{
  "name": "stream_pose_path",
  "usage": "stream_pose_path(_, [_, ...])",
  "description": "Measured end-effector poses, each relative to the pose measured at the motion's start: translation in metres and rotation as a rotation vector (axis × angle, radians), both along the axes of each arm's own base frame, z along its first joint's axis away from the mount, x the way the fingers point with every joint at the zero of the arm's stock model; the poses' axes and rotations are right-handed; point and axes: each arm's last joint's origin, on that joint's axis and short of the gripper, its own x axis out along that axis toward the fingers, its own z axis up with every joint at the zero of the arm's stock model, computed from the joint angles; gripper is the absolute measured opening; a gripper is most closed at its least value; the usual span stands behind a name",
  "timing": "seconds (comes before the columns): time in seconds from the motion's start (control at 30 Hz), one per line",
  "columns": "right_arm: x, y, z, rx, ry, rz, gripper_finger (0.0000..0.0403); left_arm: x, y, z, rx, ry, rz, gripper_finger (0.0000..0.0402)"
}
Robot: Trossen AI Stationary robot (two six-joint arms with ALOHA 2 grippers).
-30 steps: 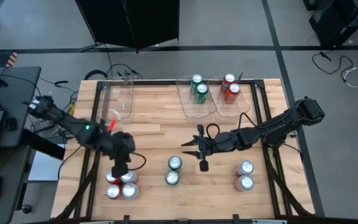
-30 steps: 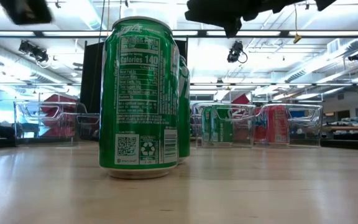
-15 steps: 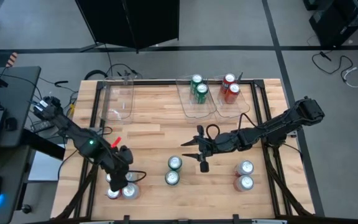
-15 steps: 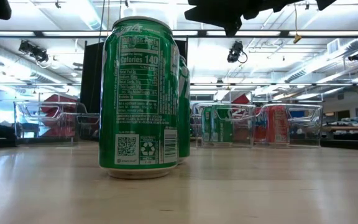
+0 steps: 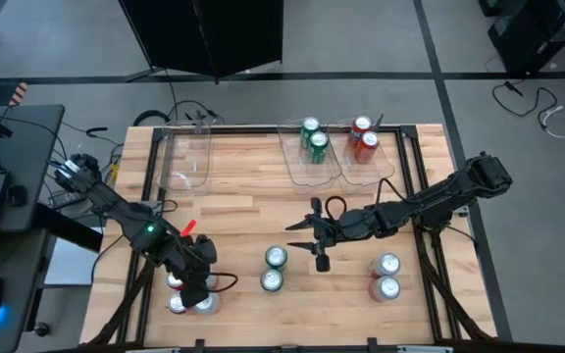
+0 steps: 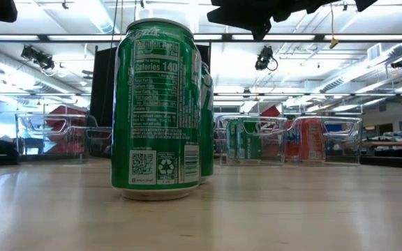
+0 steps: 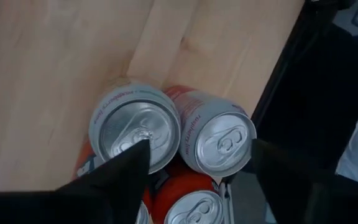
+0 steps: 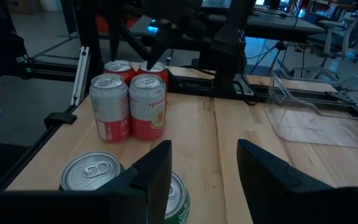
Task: Sort soda cans
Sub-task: Put the top left pink-white soda can into the left transparent bin
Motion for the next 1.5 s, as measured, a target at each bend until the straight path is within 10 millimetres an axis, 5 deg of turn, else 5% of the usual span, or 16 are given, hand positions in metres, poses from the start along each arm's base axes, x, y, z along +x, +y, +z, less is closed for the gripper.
stream_pose_path(0.2, [0.0,0.0,0.0,-0.001,0.0,0.001,0.0168,0.002,-0.002,0.001,-0.035,-0.022,-0.005,0.0325])
stream_pose_path(0.37, [0.0,0.0,0.0,-0.001,0.001,0.001,0.0168,0.007,-0.004,0.004,-0.038,-0.091,-0.008,0.0322])
stream_pose_path(0.73, [0.0,0.0,0.0,0.001,0.001,0.001,0.0167,-0.002,0.006,-0.002,0.032,0.054,0.049,0.0319])
stream_pose_path(1.3, [0.0,0.0,0.0,0.001,0.005,0.002,0.0167,0.015,-0.006,-0.039,0.162,0.206,0.005,0.0366])
stream_pose_path(1.5, [0.0,0.0,0.0,0.001,0.006,0.002,0.0166,0.02,-0.009,-0.049,0.197,0.229,-0.032,0.0352])
